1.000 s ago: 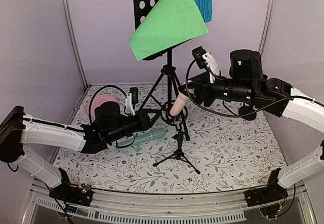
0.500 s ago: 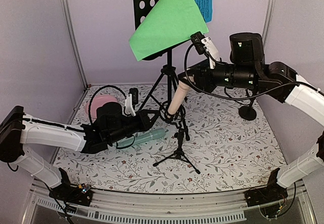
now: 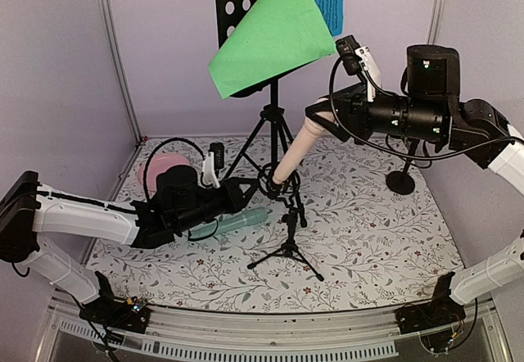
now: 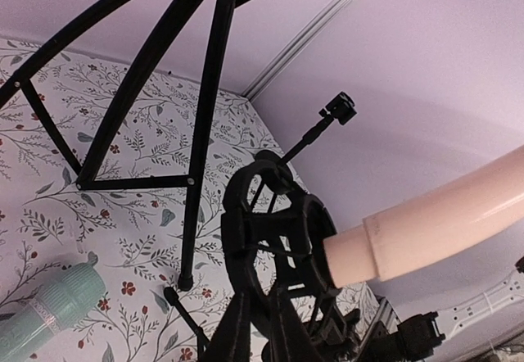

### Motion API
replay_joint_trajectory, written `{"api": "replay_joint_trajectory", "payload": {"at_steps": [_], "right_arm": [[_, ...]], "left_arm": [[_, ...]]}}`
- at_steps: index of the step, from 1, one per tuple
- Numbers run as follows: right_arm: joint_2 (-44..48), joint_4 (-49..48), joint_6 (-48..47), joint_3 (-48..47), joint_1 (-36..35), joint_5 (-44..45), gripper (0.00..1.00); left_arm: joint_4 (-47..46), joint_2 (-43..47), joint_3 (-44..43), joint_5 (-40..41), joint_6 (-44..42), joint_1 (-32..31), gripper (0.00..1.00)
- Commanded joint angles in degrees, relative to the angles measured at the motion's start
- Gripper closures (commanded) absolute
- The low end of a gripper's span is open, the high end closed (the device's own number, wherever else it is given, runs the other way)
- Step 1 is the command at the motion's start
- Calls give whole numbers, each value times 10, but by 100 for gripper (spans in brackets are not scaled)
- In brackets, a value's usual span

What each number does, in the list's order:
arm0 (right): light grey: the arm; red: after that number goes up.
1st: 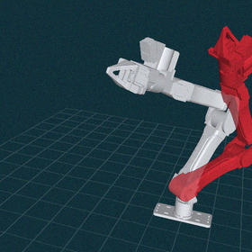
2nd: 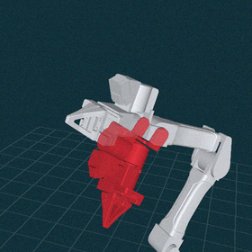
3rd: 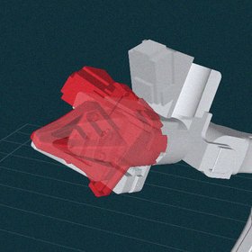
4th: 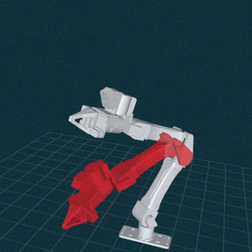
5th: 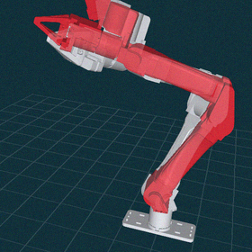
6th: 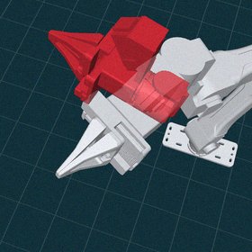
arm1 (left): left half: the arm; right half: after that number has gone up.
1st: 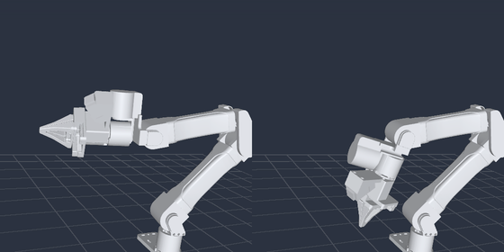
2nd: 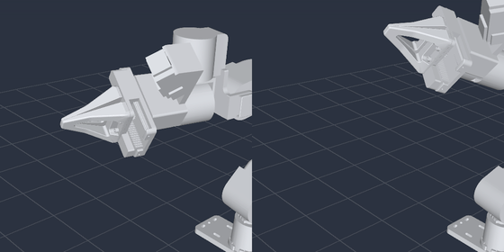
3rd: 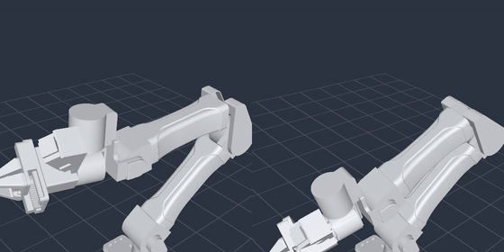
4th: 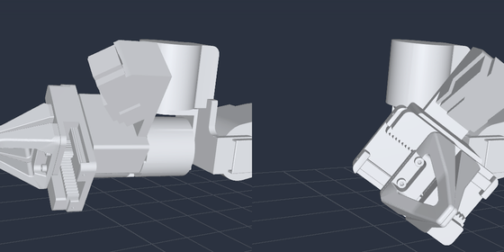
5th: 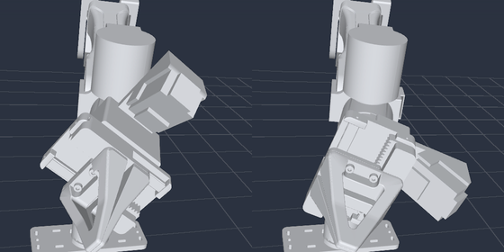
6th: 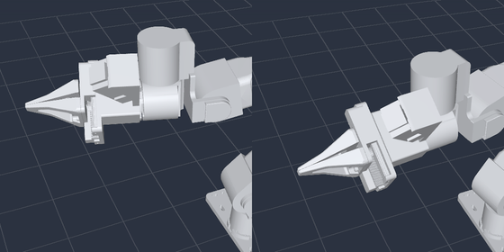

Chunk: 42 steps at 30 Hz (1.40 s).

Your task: Pack up the instrument practice props

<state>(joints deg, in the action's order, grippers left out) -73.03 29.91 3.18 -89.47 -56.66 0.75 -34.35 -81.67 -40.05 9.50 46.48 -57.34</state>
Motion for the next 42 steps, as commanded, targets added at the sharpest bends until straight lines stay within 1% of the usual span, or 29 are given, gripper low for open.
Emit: {"api": "replay_joint_trajectory", "payload": {"at_steps": [1, 10, 18, 23, 24, 26, 30, 32, 35, 37, 40, 42], "right_arm": [[50, -52, 5, 17, -8, -10, 53], [92, -99, 14, 70, -8, -38, 53], [116, -141, 32, 115, -8, -97, 53], [135, -173, 41, 154, -8, -124, 52], [137, -177, 43, 159, -8, -130, 52], [136, -183, 46, 166, -8, -146, 52], [132, -193, 52, 188, -8, -169, 52], [128, -201, 57, 205, -8, -183, 52], [115, -215, 62, 234, -7, -208, 52], [102, -219, 63, 244, -8, -234, 52], [83, -231, 56, 258, -8, -295, 52], [75, -247, 51, 269, -8, -338, 52]], "left_arm": [[3, -3, -9, -1, -13, -7, 87], [-2, 8, -5, -3, -27, -8, 78], [26, 46, -7, 12, -56, -7, 49], [41, 77, -3, 19, -77, -5, 22], [42, 85, -1, 20, -84, -5, 17], [52, 105, 3, 23, -103, -4, 13], [72, 161, 19, 22, -178, -5, 10], [69, 193, 35, -7, -233, -7, 11], [73, 230, 47, -75, -303, -16, 13], [93, 246, 46, -103, -346, -33, 14], [116, 258, 43, -137, -409, -73, 15], [121, 257, 43, -173, -430, -94, 15]]}}
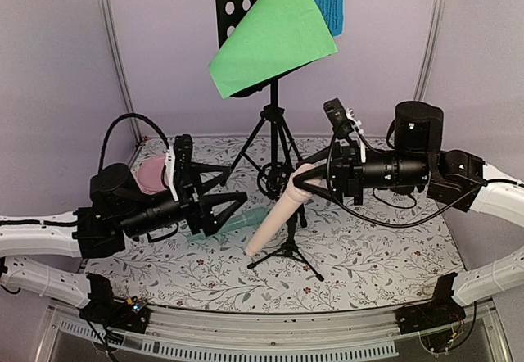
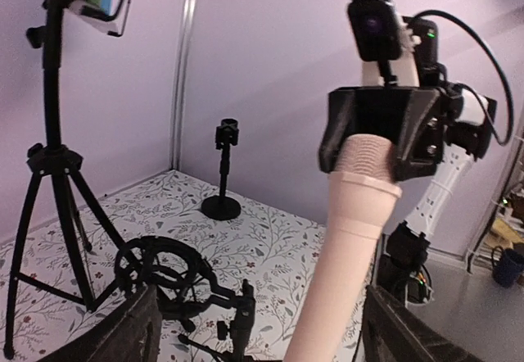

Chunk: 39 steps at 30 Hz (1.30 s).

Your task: Pack up the instrument practice props

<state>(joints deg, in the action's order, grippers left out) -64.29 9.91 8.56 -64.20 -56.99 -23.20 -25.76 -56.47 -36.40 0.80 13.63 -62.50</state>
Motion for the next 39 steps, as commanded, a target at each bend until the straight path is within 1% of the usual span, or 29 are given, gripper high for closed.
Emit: {"api": "replay_joint_trajectory", "payload": {"at_steps": [1, 6, 8, 11, 13, 15, 20, 23, 26, 30, 36, 39], "right_arm": [[-15, -56, -4, 22, -4, -116, 52], [-17, -83, -10, 43, -5, -152, 52], [-16, -86, -14, 47, -5, -158, 52], [-13, -101, -15, 58, -5, -173, 51], [-12, -104, -15, 61, -4, -184, 51], [-10, -105, -17, 65, -5, -186, 51], [-3, -112, -18, 77, -4, -191, 51], [0, -107, -22, 81, -5, -195, 51], [4, -107, -25, 87, -5, -199, 50], [7, -115, -24, 90, -4, -205, 50], [14, -123, -21, 95, -4, -211, 50], [19, -127, -21, 99, -5, -211, 50]], "left_arm": [[36, 3, 6, -107, -106, -46, 15], [25, -19, 8, -205, -103, -54, 18], [27, -35, 0, -218, -97, -59, 19], [33, -69, -16, -202, -87, -66, 21], [21, -96, -27, -206, -77, -68, 25], [5, -123, -40, -230, -71, -71, 29], [-32, -172, -69, -265, -62, -90, 42], [-35, -181, -81, -249, -51, -92, 52], [-38, -179, -81, -229, -40, -93, 55], [-49, -175, -76, -216, -22, -94, 56], [-40, -185, -80, -190, -14, -93, 66], [-44, -190, -79, -191, -12, -94, 76]]}}
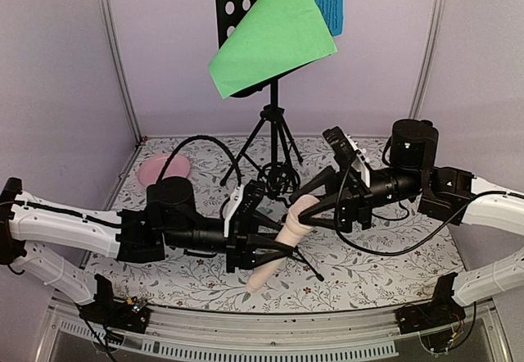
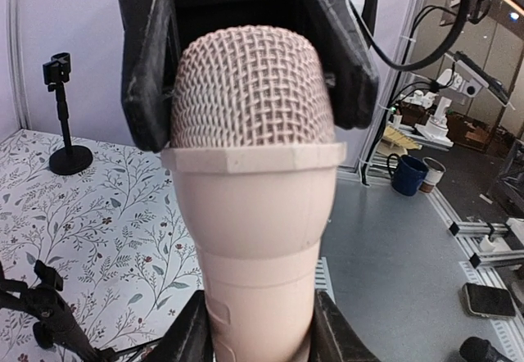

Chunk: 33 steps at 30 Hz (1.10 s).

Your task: Pack up the instrument practice props

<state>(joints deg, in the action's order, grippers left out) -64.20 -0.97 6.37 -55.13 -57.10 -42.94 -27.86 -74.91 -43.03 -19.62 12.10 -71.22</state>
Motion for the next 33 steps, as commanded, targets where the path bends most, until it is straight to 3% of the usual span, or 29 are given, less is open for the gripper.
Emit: {"api": "replay_joint_trajectory", "payload": {"at_steps": [1, 4, 9, 14, 23, 29, 33], "right_arm": [[18, -18, 0, 8, -3, -14, 50], [17, -16, -3, 9, -4, -12, 47], [11, -14, -4, 10, -4, 13, 14], [12, -7, 0, 9, -3, 79, 0], [83, -20, 20, 43, -3, 319, 1], [110, -31, 16, 60, -3, 369, 1], [111, -34, 13, 62, -4, 375, 1]], "left_arm": [[-24, -6, -13, 14, 4, -7, 80], [-26, -1, -9, 16, 4, -7, 87], [-11, 14, -1, 30, -3, -7, 92], [41, 34, 3, 76, -16, -8, 92], [276, 110, -8, 382, 12, -5, 96], [438, 142, -16, 558, 60, 15, 98], [469, 137, -11, 558, 60, 83, 100]]}}
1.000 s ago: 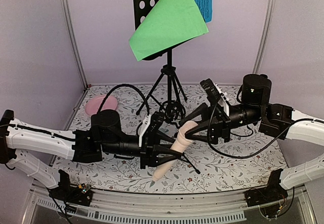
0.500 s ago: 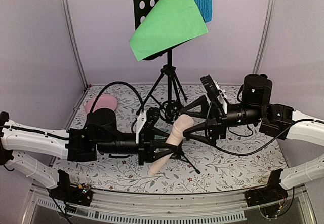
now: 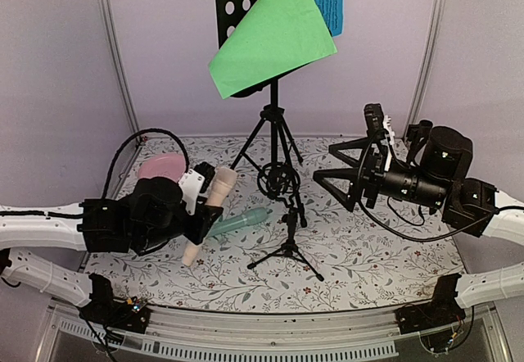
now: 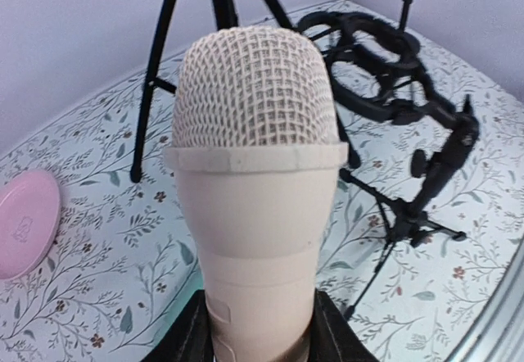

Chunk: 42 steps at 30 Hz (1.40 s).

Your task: Pack up the instrument practice props

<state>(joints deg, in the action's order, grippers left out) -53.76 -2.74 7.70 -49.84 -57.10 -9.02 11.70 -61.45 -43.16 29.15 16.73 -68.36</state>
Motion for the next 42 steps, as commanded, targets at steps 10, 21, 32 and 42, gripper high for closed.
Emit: {"api": "replay_joint_trajectory", "payload": {"at_steps": [10, 21, 32, 42], "right_arm": [[1, -17, -10, 11, -4, 42, 1], [9, -24, -14, 18, -4, 30, 1], [-12, -29, -14, 18, -4, 16, 1], [-18, -29, -18, 19, -4, 16, 1]], "left_arm": [[64, -123, -69, 42, -98, 145, 99], [7, -203, -125, -105, -257, 244, 97], [120, -352, -246, -333, -383, 321, 94], [168, -449, -296, -339, -378, 337, 88]]}}
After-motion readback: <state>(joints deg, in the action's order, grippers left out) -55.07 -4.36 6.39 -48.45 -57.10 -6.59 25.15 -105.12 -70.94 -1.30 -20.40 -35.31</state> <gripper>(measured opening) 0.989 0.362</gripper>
